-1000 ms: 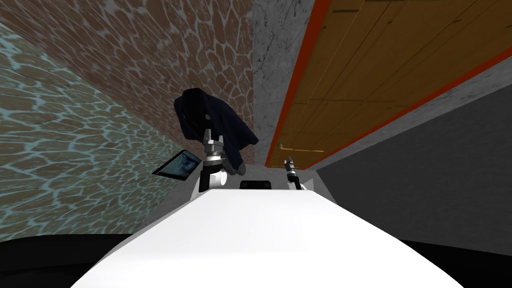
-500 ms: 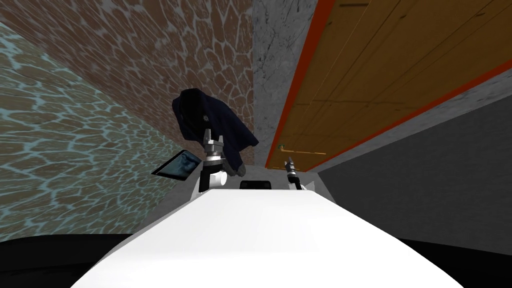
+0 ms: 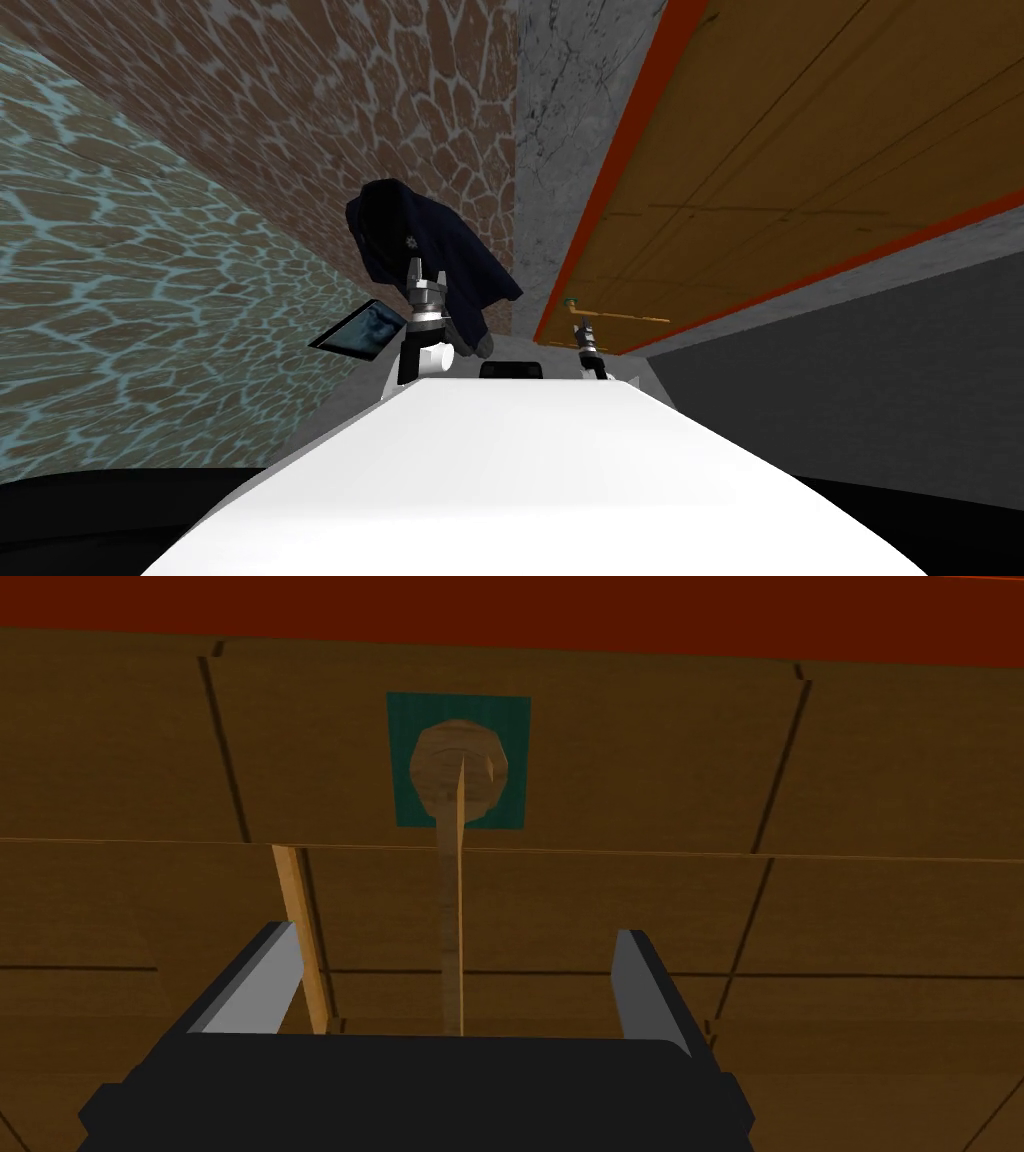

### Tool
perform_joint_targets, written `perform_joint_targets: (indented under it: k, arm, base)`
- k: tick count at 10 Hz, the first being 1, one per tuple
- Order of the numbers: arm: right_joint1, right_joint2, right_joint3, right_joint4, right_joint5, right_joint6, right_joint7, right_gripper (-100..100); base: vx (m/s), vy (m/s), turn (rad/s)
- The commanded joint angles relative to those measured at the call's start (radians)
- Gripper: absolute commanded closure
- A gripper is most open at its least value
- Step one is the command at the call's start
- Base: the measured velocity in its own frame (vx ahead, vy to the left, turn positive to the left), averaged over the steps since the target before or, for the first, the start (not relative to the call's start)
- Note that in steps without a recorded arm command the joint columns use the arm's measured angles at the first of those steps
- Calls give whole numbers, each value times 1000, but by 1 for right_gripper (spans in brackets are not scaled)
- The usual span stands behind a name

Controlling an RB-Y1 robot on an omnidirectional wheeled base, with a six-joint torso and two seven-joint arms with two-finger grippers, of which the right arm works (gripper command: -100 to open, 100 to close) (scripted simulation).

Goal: Pull the door open

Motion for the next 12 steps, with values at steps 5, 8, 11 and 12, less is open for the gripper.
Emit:
perform_joint_targets:
  k: [5, 8, 11, 12]
  arm:
    - [19, -49, -41, 52, -29, -47, -40, -100]
    - [25, -45, -39, 34, -28, -35, -36, 100]
    - [25, -45, -39, 34, -28, -35, -36, 100]
    - [25, -45, -39, 34, -28, -35, -36, 100]
  base:
    - [138, -20, 133]
    - [-28, -9, 18]
    - [-2, 1, -3]
    - [0, 0, 0]
